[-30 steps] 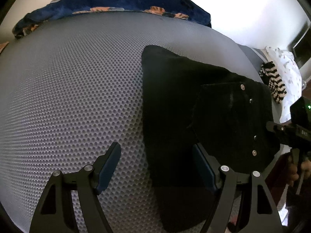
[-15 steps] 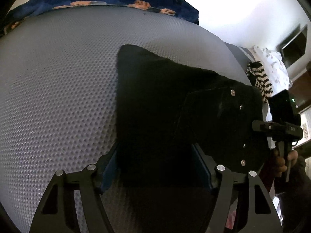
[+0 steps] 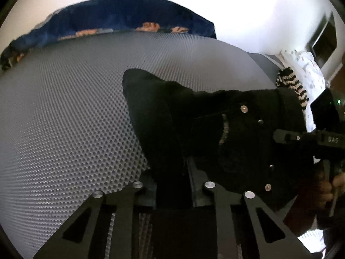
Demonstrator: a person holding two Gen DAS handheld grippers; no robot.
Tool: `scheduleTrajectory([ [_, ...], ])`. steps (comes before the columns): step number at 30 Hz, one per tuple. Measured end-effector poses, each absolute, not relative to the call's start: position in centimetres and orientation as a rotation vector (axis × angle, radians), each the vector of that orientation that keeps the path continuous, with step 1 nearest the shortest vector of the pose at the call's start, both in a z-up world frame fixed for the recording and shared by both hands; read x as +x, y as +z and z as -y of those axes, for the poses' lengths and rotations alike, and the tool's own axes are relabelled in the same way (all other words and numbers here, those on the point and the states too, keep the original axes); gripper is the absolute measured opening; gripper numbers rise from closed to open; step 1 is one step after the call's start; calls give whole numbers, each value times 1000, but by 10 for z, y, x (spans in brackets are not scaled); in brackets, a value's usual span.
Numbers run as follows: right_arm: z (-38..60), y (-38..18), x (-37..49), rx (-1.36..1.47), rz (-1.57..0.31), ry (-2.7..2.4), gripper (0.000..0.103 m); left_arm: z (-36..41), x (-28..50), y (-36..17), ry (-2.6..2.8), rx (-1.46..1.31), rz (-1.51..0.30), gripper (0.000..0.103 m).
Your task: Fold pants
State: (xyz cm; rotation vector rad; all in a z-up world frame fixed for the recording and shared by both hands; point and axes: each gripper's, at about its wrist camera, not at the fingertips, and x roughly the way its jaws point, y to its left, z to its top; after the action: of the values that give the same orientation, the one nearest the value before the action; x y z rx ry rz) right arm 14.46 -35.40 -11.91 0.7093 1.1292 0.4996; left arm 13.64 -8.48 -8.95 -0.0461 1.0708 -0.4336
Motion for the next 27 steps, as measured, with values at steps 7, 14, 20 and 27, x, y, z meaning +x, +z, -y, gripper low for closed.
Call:
scheduleTrajectory([
  [7,319,-92,155,682,-1129,523,30,45,138,-68,-392,-116,-1040,19],
  [14,257,-90,214,675,-1132,617,30,-12,172,-46,-285,-115,-979,19],
  [20,209,-90,277,652,-1136,665,30,-53,223,-37,-215,-97,-939,19],
  [27,178,-92,333,570,-1139,641,30,-76,273,-49,-194,-95,-937,19],
])
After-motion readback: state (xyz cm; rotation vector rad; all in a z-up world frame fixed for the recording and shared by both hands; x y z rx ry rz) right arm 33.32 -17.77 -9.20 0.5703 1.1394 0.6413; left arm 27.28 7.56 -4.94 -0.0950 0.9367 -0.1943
